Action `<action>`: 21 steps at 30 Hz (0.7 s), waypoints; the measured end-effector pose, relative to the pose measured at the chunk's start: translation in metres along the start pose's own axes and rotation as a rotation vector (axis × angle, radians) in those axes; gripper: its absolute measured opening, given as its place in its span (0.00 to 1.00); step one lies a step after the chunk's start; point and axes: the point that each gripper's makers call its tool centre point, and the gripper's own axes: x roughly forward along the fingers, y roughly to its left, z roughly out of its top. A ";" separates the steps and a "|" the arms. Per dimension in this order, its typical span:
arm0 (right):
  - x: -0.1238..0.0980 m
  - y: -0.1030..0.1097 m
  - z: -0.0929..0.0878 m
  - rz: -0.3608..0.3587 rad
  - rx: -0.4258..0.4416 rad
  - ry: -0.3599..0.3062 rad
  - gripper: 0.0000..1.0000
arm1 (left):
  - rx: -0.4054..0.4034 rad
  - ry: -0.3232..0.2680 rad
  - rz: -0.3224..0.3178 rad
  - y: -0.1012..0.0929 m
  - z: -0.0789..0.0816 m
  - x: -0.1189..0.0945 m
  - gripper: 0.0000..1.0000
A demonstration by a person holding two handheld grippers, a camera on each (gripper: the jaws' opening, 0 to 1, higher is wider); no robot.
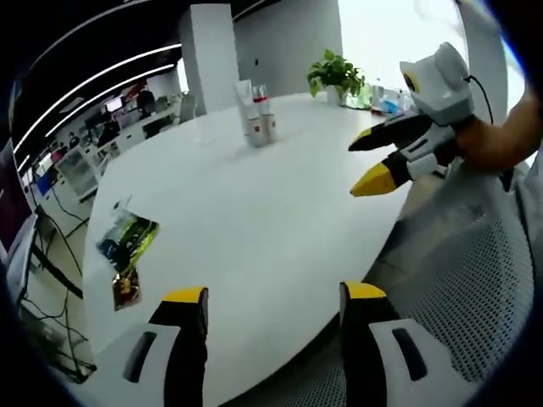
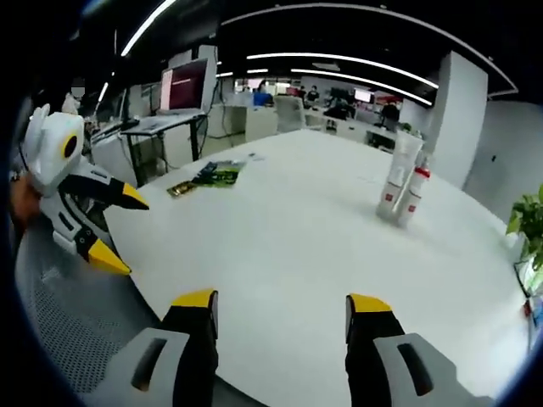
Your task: Arrange the skincare products in the storage area until every visible bottle or jar stands upright without overlapping.
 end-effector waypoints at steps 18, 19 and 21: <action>0.007 -0.003 -0.012 -0.007 -0.050 0.064 0.53 | -0.493 -0.027 0.256 0.183 0.039 0.048 0.92; 0.007 -0.001 -0.015 -0.005 -0.064 0.072 0.53 | -0.521 -0.019 0.268 0.191 0.037 0.054 0.93; 0.008 0.001 -0.017 0.003 -0.080 0.085 0.52 | -0.541 -0.014 0.281 0.202 0.036 0.062 0.96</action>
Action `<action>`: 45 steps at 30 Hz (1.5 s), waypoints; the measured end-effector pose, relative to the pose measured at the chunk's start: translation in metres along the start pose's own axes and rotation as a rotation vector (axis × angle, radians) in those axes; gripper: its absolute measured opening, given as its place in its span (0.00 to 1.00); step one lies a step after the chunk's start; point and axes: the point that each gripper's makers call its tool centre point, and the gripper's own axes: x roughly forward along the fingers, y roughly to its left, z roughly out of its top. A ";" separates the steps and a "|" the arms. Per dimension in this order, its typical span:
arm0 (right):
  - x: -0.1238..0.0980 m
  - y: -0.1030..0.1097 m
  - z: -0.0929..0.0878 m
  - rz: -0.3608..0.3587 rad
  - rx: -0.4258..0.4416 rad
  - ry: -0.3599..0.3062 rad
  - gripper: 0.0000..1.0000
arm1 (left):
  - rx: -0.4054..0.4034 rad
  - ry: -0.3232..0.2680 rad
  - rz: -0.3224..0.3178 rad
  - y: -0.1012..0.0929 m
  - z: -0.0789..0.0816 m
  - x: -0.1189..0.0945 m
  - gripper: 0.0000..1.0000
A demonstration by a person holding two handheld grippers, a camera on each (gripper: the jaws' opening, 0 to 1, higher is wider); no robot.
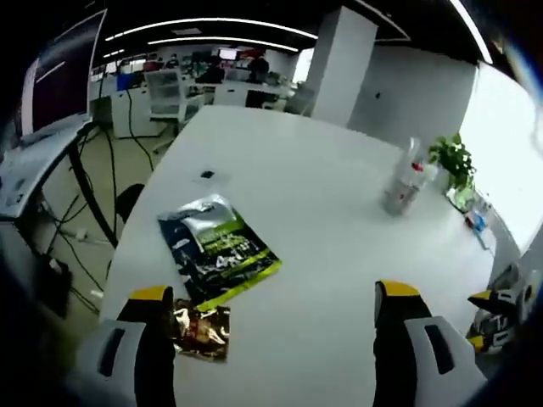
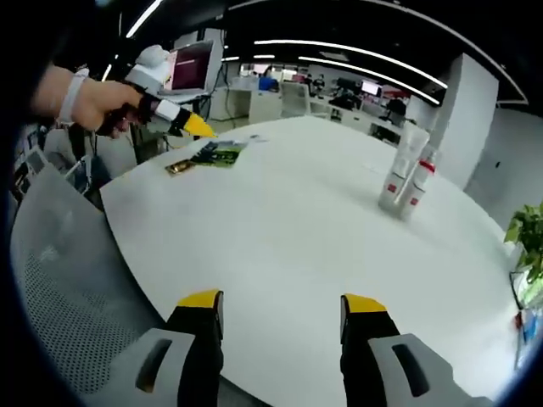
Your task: Arrange the skincare products in the storage area until every visible bottle or jar stands upright without overlapping.
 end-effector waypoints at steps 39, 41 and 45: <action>0.007 -0.004 -0.030 0.004 -0.063 0.125 0.46 | 0.012 0.156 0.283 0.059 0.006 0.092 0.99; 0.007 -0.004 -0.031 0.004 -0.064 0.128 0.45 | 0.022 0.154 0.274 0.060 0.007 0.093 0.99; 0.007 -0.003 -0.032 0.008 -0.069 0.131 0.45 | 0.084 0.176 0.217 0.058 0.009 0.095 0.94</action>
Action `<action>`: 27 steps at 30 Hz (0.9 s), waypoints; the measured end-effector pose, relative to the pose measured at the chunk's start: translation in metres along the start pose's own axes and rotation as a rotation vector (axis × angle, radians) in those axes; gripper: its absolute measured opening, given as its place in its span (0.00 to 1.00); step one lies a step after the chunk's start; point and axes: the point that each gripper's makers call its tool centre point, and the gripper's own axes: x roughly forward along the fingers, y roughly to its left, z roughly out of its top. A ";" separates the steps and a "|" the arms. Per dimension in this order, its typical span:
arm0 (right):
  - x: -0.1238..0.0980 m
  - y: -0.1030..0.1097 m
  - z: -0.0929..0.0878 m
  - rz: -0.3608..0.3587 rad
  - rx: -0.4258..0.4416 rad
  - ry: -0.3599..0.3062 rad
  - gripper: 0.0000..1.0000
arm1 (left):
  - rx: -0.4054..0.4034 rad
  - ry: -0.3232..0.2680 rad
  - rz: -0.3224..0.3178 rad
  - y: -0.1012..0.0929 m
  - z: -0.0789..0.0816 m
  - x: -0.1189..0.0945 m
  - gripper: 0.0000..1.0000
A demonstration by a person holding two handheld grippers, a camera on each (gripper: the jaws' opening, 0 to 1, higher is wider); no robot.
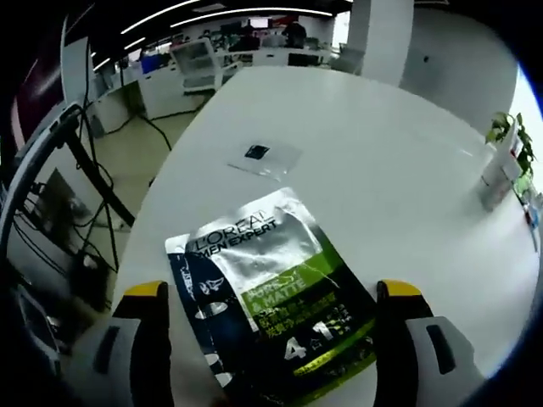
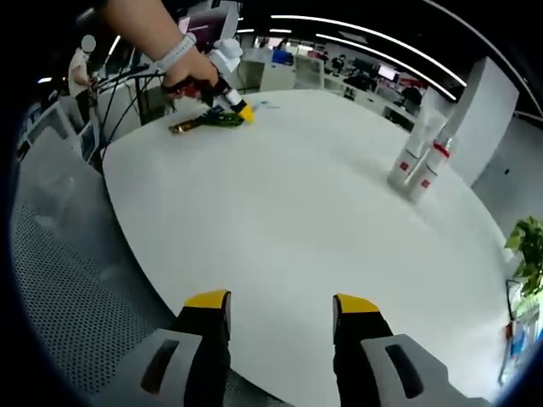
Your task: Arrange the skincare products in the storage area until every visible bottle or jar stands upright without overlapping.
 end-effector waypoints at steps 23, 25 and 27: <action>0.000 -0.001 -0.003 -0.007 -0.016 0.016 0.40 | 0.196 -0.006 -0.158 -0.018 -0.002 -0.009 0.51; 0.000 -0.002 -0.003 -0.008 -0.016 0.016 0.39 | 0.198 -0.010 -0.161 -0.019 -0.002 -0.009 0.49; 0.000 -0.002 -0.003 -0.008 -0.018 0.018 0.39 | 0.205 -0.012 -0.166 -0.020 -0.003 -0.009 0.47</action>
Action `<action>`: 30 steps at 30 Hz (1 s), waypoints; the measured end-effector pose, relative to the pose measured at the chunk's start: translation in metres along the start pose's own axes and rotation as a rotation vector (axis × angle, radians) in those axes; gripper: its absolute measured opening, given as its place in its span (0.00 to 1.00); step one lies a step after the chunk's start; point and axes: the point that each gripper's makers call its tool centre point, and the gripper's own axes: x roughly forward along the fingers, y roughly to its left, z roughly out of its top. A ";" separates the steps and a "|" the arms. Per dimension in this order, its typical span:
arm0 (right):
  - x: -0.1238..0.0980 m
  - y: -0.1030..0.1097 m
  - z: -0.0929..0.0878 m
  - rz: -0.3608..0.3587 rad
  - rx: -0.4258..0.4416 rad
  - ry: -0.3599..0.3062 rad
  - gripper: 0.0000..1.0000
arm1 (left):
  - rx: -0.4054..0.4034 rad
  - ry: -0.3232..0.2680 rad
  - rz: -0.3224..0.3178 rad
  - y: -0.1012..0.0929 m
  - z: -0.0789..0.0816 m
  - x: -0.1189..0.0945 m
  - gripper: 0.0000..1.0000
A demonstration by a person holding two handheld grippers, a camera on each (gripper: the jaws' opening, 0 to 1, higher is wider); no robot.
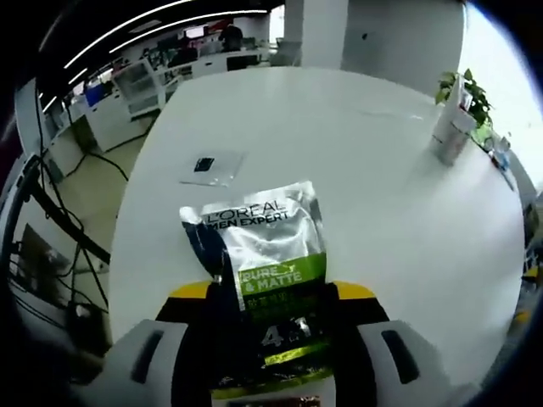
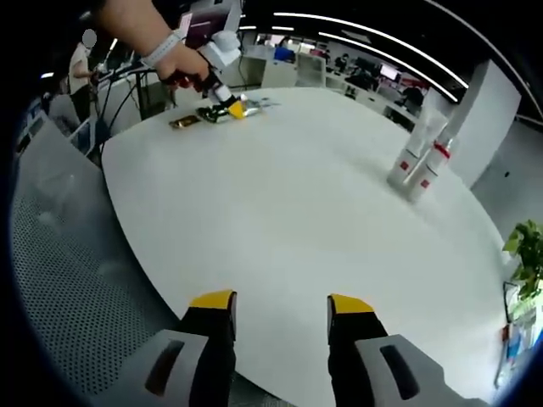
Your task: Arrange the skincare products in the storage area until every visible bottle or jar stands upright without overlapping.
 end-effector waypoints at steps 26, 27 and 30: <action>-0.001 -0.002 0.001 -0.011 -0.012 -0.001 0.35 | -0.022 -0.014 -0.144 -0.024 -0.006 -0.020 0.19; -0.001 -0.002 0.001 -0.011 -0.012 0.001 0.35 | 0.004 -0.019 -0.156 -0.029 -0.005 -0.024 0.18; -0.001 -0.002 0.001 -0.010 -0.011 0.001 0.34 | -0.005 -0.059 -0.199 -0.042 0.000 -0.036 0.16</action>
